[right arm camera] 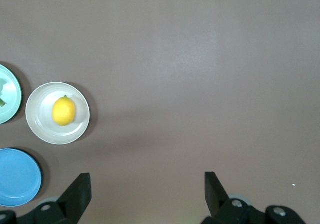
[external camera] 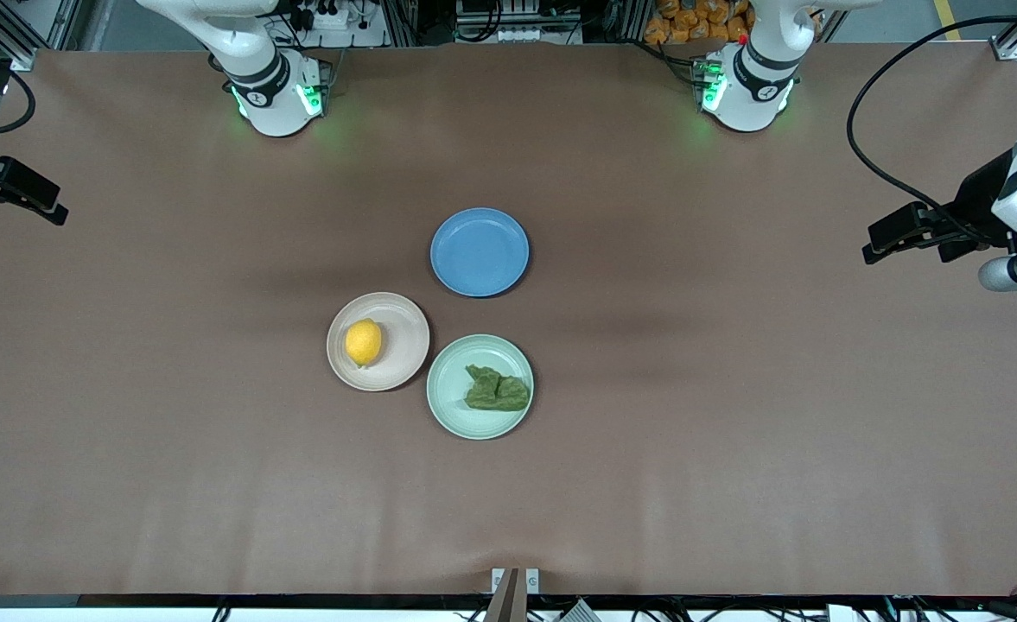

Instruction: Place lemon and lettuce in plates

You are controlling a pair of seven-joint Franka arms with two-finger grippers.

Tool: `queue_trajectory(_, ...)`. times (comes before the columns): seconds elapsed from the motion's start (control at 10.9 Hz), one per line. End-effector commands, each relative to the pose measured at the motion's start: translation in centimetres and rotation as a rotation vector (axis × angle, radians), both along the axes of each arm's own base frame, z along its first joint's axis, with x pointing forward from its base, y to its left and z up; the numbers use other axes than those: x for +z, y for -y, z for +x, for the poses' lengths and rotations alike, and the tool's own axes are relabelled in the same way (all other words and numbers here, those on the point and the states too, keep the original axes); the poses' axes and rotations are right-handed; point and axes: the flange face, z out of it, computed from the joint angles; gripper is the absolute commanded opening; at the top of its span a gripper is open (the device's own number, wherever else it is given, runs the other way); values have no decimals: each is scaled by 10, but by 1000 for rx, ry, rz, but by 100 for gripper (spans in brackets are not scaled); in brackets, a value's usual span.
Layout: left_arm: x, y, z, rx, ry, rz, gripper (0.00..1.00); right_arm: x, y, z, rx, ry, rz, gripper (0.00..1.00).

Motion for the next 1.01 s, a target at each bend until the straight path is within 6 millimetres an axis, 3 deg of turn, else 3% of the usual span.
queue_trajectory(0.0,4,-5,-7,-3,-1,20,100,2,14,0,-22,-5,40,100)
queue_trajectory(0.55,-4,-5,-6,-6,-16,38,100,1,16,-1,-34,-19,39,100)
queue_trajectory(0.92,-13,-1,-2,-26,-25,77,100,2,-3,-1,-13,-21,104,100)
